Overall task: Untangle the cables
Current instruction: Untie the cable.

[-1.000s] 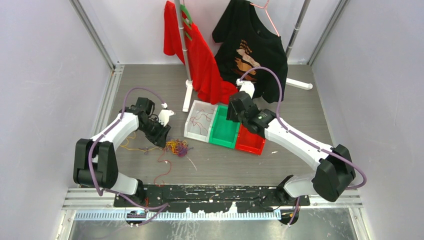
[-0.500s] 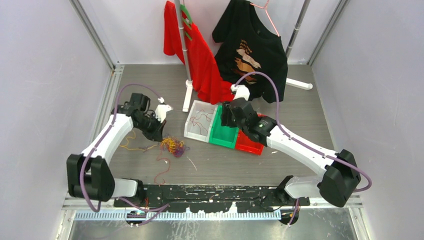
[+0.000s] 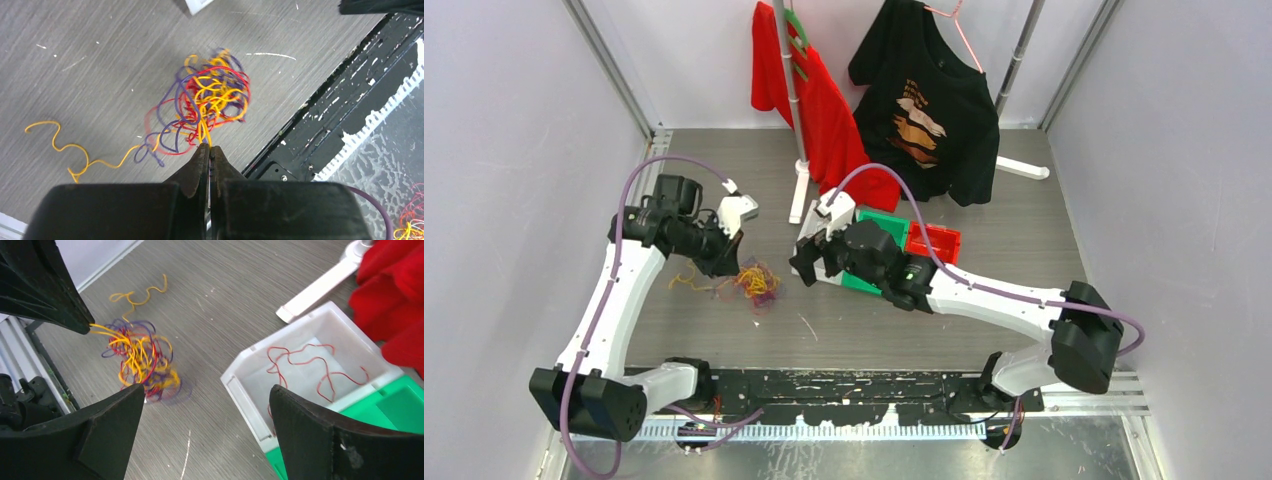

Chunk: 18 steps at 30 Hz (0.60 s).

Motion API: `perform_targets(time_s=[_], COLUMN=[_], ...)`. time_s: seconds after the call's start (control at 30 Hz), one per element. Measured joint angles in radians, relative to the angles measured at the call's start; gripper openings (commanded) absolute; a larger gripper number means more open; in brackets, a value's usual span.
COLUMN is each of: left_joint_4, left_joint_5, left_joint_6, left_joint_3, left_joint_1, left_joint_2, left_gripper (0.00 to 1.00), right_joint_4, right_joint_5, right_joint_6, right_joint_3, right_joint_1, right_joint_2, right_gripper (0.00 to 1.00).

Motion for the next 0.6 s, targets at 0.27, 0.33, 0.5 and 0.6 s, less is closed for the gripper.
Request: perform_targets(time_s=[0.27, 0.33, 0.5, 0.6], left_joint_4=[-0.040, -0.041, -0.045, -0.045], left_joint_5=[0.008, 0.011, 0.025, 0.036], left_joint_6=[0.013, 0.024, 0.034, 0.042], left_joint_3=[-0.018, -0.026, -0.034, -0.036], left_joint_1=[0.000, 0.000, 0.000, 0.000], left_joint_2=[-0.042, -0.060, -0.071, -0.071], left_gripper=[0.00, 0.00, 0.00, 0.00], right_joint_4=[0.144, 0.163, 0.217, 0.232], right_joint_5=[0.002, 0.002, -0.060, -0.118], right_joint_6=[0.048, 0.073, 0.077, 0.076], right_joint_3=[0.002, 0.002, 0.003, 0.008], right_joint_1=[0.006, 0.006, 0.014, 0.021], right_joint_2=[0.099, 0.117, 0.181, 0.231], right_gripper=[1.00, 0.99, 0.82, 0.77])
